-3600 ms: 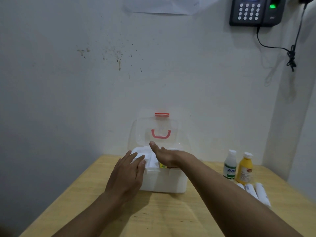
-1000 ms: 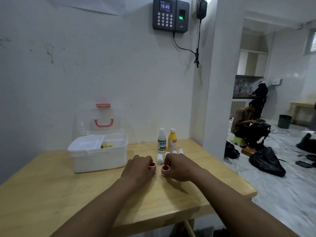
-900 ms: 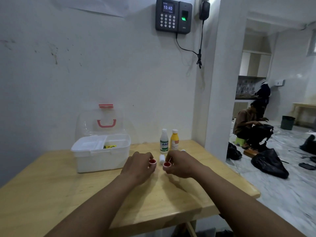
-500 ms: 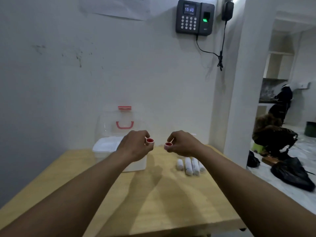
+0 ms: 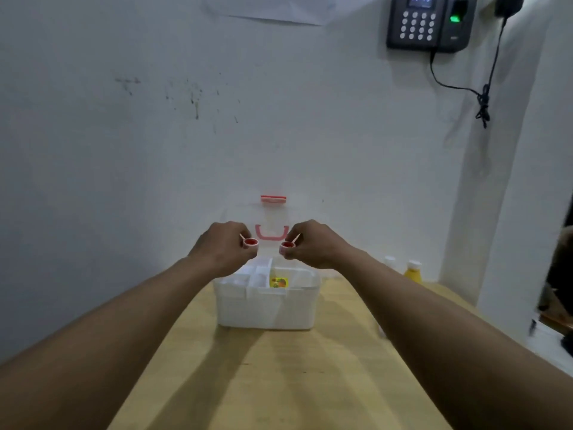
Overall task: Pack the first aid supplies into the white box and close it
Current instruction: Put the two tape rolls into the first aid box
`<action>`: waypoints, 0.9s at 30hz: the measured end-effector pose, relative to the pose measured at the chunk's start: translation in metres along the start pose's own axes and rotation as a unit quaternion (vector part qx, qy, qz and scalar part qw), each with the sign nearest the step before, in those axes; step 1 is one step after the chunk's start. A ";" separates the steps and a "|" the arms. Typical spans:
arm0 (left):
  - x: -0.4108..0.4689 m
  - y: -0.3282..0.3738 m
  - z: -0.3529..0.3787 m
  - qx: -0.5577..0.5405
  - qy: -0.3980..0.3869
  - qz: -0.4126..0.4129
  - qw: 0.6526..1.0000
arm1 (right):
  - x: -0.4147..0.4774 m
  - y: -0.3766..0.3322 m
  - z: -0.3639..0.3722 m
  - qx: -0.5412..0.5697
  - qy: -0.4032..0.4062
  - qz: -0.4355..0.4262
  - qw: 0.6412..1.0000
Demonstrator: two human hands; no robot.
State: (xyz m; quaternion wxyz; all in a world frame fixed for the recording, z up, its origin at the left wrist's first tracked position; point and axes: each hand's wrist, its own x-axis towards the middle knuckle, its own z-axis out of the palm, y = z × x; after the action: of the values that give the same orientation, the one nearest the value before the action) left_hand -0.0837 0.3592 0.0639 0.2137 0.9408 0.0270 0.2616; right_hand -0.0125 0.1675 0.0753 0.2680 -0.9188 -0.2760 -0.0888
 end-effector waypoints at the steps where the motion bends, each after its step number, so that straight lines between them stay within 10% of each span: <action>1: 0.003 -0.004 0.001 0.004 0.000 -0.005 1.000 | 0.005 -0.003 0.004 0.001 -0.001 -0.005 1.000; 27: 0.033 -0.056 0.029 0.047 -0.112 -0.059 0.991 | 0.070 -0.024 0.071 -0.012 -0.075 -0.036 0.996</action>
State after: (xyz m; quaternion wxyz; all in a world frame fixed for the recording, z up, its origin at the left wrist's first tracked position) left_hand -0.0372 0.4041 0.0335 0.1855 0.9700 0.0706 0.1403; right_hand 0.0334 0.2549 0.0477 0.2324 -0.9155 -0.3268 -0.0323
